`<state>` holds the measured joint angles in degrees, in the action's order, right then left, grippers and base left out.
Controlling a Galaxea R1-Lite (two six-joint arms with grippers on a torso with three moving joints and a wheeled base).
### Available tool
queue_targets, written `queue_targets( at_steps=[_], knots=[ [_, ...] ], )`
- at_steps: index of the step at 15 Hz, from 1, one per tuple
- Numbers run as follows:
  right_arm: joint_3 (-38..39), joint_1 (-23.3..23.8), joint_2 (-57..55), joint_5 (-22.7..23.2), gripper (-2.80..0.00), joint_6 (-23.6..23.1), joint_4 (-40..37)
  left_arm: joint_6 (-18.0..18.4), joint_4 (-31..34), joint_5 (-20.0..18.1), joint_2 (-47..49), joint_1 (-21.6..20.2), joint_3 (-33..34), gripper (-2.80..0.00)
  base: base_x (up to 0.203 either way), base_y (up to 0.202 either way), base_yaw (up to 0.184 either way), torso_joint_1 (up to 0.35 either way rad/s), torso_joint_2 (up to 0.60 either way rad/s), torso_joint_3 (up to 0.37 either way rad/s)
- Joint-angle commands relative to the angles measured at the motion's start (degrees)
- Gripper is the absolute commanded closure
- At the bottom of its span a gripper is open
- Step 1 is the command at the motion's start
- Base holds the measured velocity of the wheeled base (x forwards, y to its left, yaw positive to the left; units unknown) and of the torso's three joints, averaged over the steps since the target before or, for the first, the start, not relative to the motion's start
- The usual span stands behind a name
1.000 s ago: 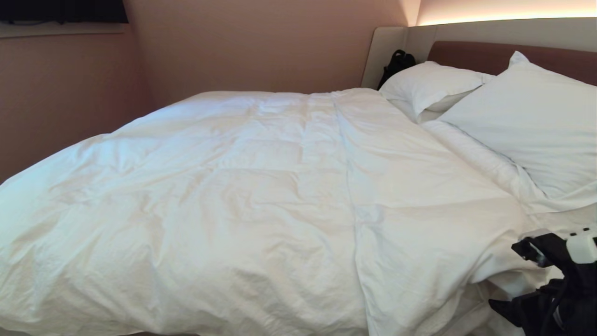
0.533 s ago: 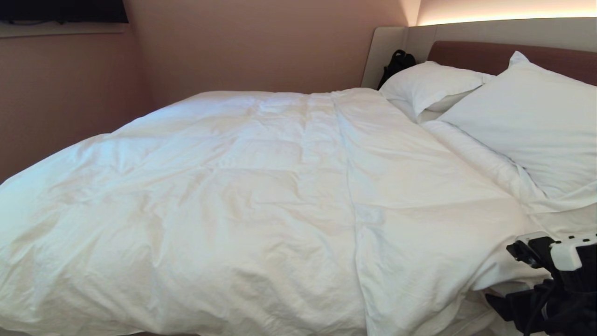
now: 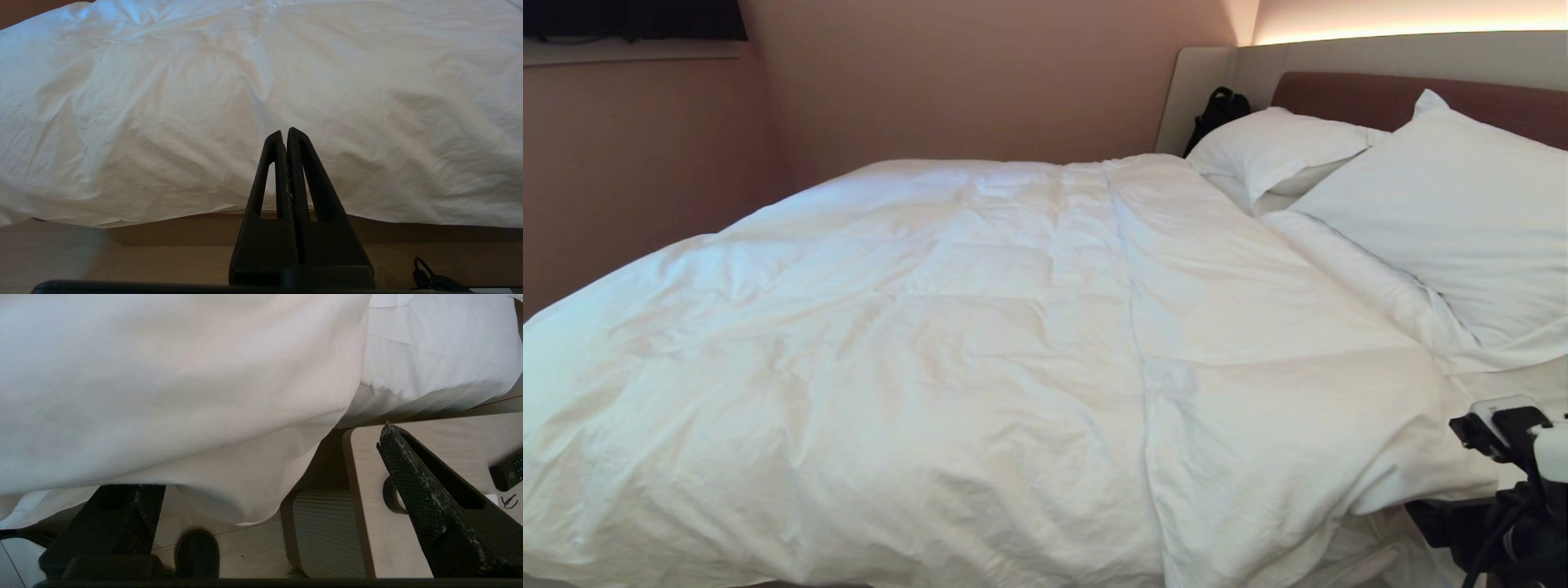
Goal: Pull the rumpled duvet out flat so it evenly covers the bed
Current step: Flatten the corners of the folded blanket
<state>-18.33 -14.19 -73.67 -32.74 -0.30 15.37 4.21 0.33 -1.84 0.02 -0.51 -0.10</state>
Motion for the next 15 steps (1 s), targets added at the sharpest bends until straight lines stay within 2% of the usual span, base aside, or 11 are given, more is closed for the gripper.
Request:
queue_targets(
  at_steps=[1, 11, 15],
  knots=[
    [0.98, -0.05, 0.29, -0.14, -2.80, -0.12, 0.10, 0.01, 0.02, 0.00, -0.02, -0.02, 0.01, 0.00, 0.000, 0.000, 0.000, 0.000, 0.00, 0.000],
    [3.07, -0.05, -1.19, 0.25, -2.80, -0.20, 0.13, 0.01, 0.02, 0.00, -0.02, -0.02, 0.01, 0.00, 0.000, 0.000, 0.000, 0.000, 0.00, 0.000],
    [2.31, -0.05, -7.15, 0.31, -2.80, 1.73, 0.67, 0.01, 0.02, 0.00, -0.02, -0.02, 0.01, 0.00, 0.000, 0.000, 0.000, 0.000, 0.00, 0.000]
  ],
)
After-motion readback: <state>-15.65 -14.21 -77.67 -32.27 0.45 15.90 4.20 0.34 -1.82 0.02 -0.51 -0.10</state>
